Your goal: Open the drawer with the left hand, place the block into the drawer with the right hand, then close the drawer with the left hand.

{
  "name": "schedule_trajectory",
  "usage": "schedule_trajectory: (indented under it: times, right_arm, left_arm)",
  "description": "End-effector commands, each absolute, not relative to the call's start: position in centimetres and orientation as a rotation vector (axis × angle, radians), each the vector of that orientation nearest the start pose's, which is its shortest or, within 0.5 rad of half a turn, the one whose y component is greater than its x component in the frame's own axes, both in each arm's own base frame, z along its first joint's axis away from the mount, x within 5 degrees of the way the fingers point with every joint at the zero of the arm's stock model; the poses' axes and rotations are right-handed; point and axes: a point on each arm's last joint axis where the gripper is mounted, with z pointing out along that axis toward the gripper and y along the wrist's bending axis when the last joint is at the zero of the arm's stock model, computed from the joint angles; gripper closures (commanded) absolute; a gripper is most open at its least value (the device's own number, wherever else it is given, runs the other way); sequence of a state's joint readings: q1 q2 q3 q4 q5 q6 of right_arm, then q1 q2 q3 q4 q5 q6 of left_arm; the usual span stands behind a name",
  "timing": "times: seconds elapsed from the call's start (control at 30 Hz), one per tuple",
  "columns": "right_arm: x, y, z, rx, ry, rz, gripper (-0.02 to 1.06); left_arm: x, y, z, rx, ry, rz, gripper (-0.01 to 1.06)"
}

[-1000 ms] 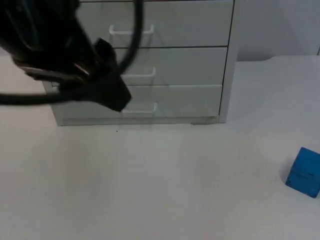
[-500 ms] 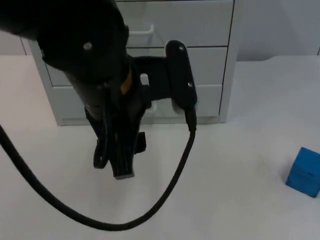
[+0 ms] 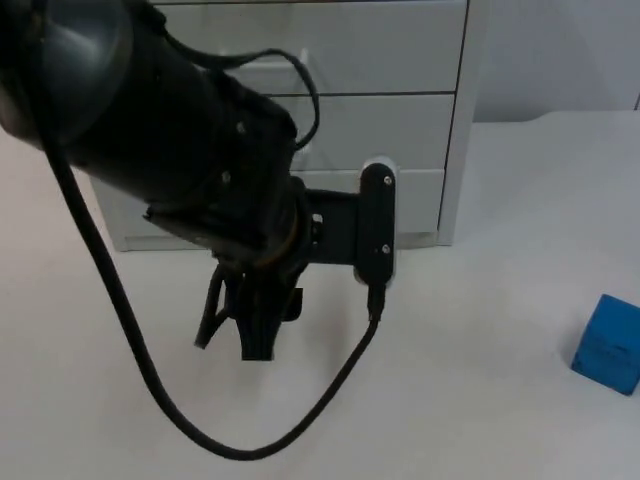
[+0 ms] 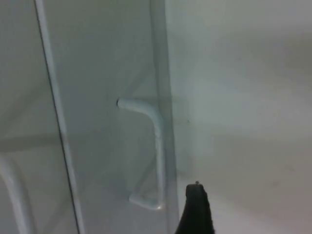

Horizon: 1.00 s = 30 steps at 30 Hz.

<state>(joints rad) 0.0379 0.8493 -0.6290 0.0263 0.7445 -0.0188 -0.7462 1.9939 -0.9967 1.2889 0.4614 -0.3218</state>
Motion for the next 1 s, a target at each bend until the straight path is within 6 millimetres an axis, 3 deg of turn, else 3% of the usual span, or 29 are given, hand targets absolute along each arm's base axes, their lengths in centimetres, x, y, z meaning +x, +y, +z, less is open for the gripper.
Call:
schedule_trajectory:
  times: [0.0, 0.17, 0.53, 0.83, 0.97]
  right_arm:
    - [15.3, 0.7, 28.2, -0.048, 2.435, 0.039, 0.0]
    - [15.4, 0.7, 28.2, -0.047, 2.427, 0.039, 0.0]
    - [15.6, 0.7, 28.3, -0.046, 2.403, 0.039, 0.0]
    - [15.6, 0.7, 28.4, -0.049, 2.401, 0.034, 0.0]
    - [15.6, 0.7, 28.3, -0.049, 2.404, 0.034, 0.0]
  left_arm:
    - [30.3, -21.7, 10.3, 1.8, 1.809, 0.665, 0.44]
    - [31.6, -20.9, 9.4, 1.774, 1.773, 0.678, 0.44]
    - [34.1, -20.2, 10.1, 1.618, 1.825, 0.606, 0.46]
    - [34.0, -20.5, 9.7, 1.635, 1.83, 0.546, 0.47]
    - [34.0, -20.3, 8.2, 1.658, 1.855, 0.569, 0.47]
